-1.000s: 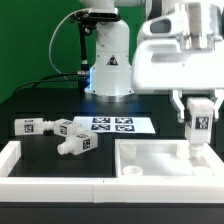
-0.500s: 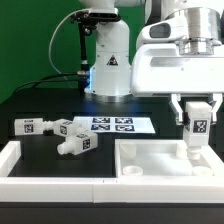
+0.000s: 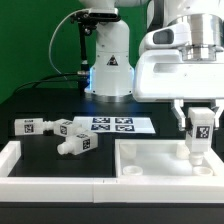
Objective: Assemble one leg
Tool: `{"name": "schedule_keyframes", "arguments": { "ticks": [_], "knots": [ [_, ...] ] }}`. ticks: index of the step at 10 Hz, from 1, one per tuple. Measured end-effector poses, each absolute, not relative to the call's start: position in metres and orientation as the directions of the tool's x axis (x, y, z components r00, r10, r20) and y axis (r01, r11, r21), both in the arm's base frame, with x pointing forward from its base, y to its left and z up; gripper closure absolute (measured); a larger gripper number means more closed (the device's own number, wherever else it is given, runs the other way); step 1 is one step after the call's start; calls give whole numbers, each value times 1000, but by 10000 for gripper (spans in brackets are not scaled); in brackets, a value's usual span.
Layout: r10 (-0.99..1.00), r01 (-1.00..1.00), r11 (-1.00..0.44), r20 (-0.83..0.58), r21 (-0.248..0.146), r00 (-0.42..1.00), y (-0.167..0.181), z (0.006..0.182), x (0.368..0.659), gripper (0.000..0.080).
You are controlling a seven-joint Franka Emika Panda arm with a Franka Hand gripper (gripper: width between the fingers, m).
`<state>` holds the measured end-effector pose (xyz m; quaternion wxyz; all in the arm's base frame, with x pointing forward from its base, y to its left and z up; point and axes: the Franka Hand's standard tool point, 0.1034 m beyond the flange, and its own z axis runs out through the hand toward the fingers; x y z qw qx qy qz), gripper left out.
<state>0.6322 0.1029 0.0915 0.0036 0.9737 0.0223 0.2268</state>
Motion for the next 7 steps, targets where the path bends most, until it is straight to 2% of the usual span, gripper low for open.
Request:
{"name": "schedule_keyframes", "arguments": {
  "ticks": [4,7],
  "knots": [
    [57,54,-998,464,22,884,111,83,632,515],
    [64,59,-998,442,27,895,113,70,626,515]
  ]
}}
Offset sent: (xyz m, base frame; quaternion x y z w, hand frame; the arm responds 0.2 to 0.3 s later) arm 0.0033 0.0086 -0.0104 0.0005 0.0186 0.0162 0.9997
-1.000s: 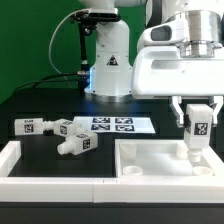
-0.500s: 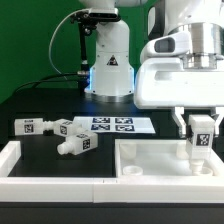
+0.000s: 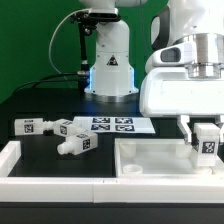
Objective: Assemble one leg
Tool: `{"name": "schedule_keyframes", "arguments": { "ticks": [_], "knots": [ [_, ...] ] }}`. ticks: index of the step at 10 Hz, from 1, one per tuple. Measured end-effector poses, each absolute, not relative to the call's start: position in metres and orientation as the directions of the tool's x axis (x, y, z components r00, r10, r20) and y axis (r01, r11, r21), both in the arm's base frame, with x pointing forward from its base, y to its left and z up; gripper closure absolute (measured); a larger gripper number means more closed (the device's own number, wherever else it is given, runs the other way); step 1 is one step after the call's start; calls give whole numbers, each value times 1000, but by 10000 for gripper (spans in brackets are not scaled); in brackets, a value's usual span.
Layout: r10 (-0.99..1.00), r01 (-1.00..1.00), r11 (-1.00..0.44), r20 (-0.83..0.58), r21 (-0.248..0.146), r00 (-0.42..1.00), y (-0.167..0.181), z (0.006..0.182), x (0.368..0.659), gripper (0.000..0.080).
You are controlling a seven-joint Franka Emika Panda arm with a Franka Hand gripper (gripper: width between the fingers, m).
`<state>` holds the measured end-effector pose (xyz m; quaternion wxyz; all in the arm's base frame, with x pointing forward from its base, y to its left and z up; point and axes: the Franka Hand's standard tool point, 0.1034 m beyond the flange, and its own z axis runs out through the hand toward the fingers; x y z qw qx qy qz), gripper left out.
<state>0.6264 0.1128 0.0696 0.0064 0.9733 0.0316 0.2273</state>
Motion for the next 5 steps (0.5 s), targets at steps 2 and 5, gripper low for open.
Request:
{"name": "schedule_keyframes", "arguments": {
  "ticks": [2,5],
  "knots": [
    [64,58,-998,441,28,895,112,68,626,515],
    [68,60,-998,486,32,871,112,68,630,515]
  ]
}}
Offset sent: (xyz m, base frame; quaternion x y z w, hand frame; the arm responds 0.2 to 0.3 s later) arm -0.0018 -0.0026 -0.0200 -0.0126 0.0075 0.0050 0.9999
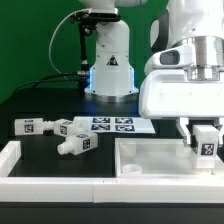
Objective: Assemble one leg
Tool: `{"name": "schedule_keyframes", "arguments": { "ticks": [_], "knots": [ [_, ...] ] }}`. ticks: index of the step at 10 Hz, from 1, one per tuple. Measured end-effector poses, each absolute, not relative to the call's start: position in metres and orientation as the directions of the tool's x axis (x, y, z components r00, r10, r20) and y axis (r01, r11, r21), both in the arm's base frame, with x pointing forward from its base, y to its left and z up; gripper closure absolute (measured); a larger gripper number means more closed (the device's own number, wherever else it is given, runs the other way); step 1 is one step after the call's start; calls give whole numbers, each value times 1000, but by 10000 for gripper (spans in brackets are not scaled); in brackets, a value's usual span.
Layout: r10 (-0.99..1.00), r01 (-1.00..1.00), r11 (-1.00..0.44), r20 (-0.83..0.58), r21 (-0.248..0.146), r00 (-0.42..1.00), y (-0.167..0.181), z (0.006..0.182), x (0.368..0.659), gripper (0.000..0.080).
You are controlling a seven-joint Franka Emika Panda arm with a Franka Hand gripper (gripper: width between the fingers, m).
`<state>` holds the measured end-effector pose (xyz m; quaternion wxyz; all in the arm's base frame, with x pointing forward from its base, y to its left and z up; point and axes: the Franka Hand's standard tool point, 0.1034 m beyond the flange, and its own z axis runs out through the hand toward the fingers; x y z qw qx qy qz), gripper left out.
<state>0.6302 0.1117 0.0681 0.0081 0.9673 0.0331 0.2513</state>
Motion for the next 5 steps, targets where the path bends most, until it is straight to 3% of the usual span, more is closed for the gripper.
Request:
{"name": "schedule_keyframes", "arguments": {
  "ticks": [2,3,4,5],
  "knots": [
    [68,60,-998,486,33,871,112,68,630,515],
    [68,60,-998,486,33,872,112,68,630,426],
    [69,60,-998,486,33,872,112,68,630,246],
    [69,60,-998,486,33,872,112,68,630,177]
  ]
}}
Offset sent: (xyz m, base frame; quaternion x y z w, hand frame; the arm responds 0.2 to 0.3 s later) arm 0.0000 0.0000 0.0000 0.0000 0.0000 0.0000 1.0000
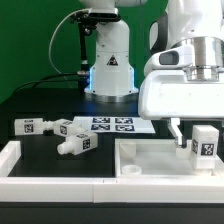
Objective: Assemble one leg
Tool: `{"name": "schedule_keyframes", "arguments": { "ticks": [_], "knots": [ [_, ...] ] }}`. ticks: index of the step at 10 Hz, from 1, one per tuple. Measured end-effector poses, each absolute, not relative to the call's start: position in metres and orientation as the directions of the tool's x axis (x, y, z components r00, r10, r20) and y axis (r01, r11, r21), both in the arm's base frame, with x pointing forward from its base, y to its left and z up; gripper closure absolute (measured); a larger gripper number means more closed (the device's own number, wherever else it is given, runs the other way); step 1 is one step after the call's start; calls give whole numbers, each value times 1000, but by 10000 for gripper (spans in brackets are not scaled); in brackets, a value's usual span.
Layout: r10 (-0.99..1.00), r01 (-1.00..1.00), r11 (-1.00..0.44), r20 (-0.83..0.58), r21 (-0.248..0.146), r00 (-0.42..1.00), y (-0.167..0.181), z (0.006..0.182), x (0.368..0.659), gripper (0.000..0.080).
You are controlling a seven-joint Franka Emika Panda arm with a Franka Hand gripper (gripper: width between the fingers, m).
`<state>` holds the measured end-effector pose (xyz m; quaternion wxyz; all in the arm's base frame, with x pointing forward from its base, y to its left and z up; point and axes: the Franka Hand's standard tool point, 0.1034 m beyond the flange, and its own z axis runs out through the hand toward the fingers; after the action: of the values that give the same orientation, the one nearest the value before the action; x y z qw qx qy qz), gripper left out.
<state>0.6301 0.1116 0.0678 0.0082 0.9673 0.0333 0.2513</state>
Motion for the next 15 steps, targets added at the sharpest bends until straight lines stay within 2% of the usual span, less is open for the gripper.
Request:
{"name": "schedule_keyframes", "arguments": {
  "ticks": [2,4,6,7,8,9,11,13,14,15],
  "knots": [
    [73,63,-997,468,36,881,110,68,630,155],
    [57,51,-998,360,26,931,101,95,640,151],
    [28,24,-1000,217,21,976,98,83,636,151],
    [18,14,-1000,206,20,978,101,78,638,151],
    [-6,-9,-1000,104,21,995,104,68,630,151],
    [-33,-34,-999,54,20,998,108,68,634,151],
    [-57,-58,-998,84,7,995,121,75,640,151],
    [-72,-73,-997,81,8,994,118,73,640,423],
    [-135,-136,-991,81,1,988,118,73,640,515],
    [-218,-218,-976,80,-5,973,118,73,639,515]
  ]
}}
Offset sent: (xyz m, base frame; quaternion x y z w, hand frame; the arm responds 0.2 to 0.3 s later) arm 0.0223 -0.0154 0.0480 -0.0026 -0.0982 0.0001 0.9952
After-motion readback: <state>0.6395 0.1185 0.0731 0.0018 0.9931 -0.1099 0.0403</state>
